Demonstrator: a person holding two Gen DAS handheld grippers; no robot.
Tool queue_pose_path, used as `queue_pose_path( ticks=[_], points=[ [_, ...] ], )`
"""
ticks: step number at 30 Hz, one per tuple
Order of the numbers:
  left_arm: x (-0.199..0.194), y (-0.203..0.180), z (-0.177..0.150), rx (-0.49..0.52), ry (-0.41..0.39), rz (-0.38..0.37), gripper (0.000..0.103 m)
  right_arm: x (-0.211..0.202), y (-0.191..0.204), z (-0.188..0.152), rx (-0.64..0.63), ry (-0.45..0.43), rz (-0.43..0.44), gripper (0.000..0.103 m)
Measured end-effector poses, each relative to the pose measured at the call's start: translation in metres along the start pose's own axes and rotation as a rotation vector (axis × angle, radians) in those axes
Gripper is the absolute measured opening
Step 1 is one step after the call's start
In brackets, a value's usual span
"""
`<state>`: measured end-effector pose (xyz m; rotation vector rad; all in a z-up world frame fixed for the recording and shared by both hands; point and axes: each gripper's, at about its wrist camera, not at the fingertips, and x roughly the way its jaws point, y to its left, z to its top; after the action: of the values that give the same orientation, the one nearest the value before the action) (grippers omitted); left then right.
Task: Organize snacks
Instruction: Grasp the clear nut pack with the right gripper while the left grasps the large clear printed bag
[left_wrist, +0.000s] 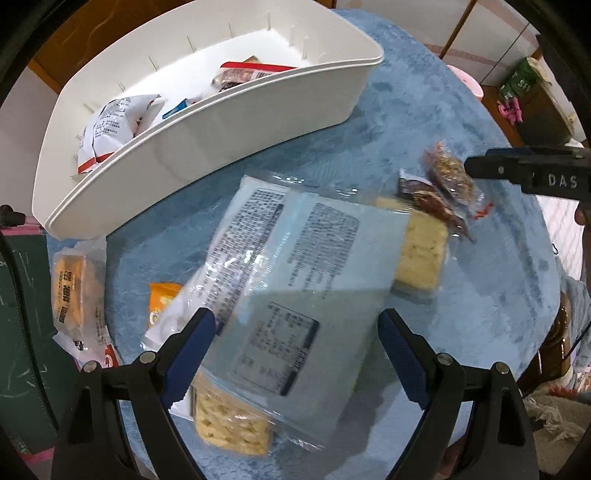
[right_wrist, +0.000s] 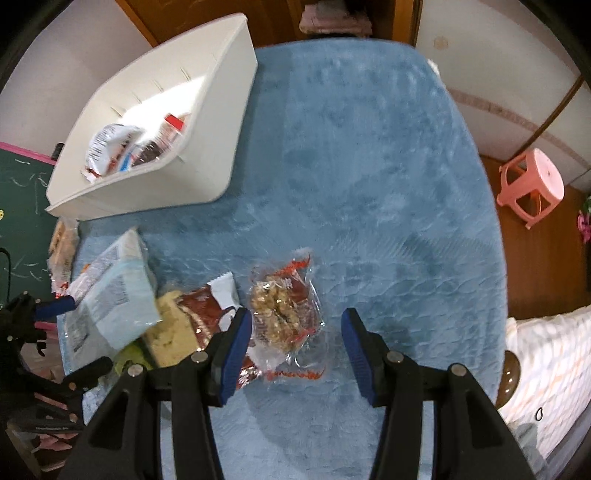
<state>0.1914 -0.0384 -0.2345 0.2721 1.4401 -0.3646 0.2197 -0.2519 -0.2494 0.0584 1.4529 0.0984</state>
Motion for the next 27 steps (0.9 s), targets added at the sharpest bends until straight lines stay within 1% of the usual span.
queue_pose_path(
  ticks=[4, 6, 8, 10, 12, 16, 22, 23, 25, 26, 27],
  points=[
    [0.005, 0.007, 0.005, -0.002, 0.010, 0.000, 0.089, 0.018, 0.002, 0.000, -0.004, 0.038, -0.008, 0.051],
    [0.008, 0.010, 0.006, 0.000, 0.013, 0.003, 0.090, 0.024, 0.004, -0.001, -0.004, 0.048, -0.005, 0.054],
    [0.011, 0.014, 0.009, 0.000, 0.016, 0.004, 0.092, 0.024, 0.005, -0.001, -0.007, 0.037, -0.005, 0.055],
    [0.015, 0.016, 0.013, 0.001, 0.022, 0.007, 0.095, 0.029, 0.006, 0.000, -0.007, 0.057, 0.016, 0.055],
    [0.020, 0.018, 0.016, 0.002, 0.028, 0.010, 0.100, 0.034, 0.004, -0.001, 0.013, 0.074, 0.045, 0.055],
    [0.029, 0.020, 0.021, 0.004, 0.038, 0.020, 0.103, 0.037, 0.000, 0.000, 0.031, 0.071, 0.070, 0.055],
    [0.040, 0.025, 0.028, 0.005, 0.049, 0.015, 0.103, 0.036, 0.004, -0.003, 0.009, 0.059, 0.063, 0.054],
    [0.041, 0.025, 0.028, 0.009, 0.050, 0.020, 0.103, 0.038, 0.006, -0.002, 0.011, 0.058, 0.063, 0.053],
    [0.043, 0.023, 0.029, 0.022, 0.047, 0.034, 0.103, 0.041, 0.013, -0.002, 0.006, 0.054, 0.079, 0.044],
    [0.044, 0.023, 0.029, 0.027, 0.046, 0.040, 0.101, 0.040, 0.014, -0.002, 0.003, 0.054, 0.090, 0.040],
    [0.045, 0.021, 0.029, 0.034, 0.041, 0.048, 0.098, 0.039, 0.015, -0.001, 0.000, 0.055, 0.082, 0.040]
  ],
)
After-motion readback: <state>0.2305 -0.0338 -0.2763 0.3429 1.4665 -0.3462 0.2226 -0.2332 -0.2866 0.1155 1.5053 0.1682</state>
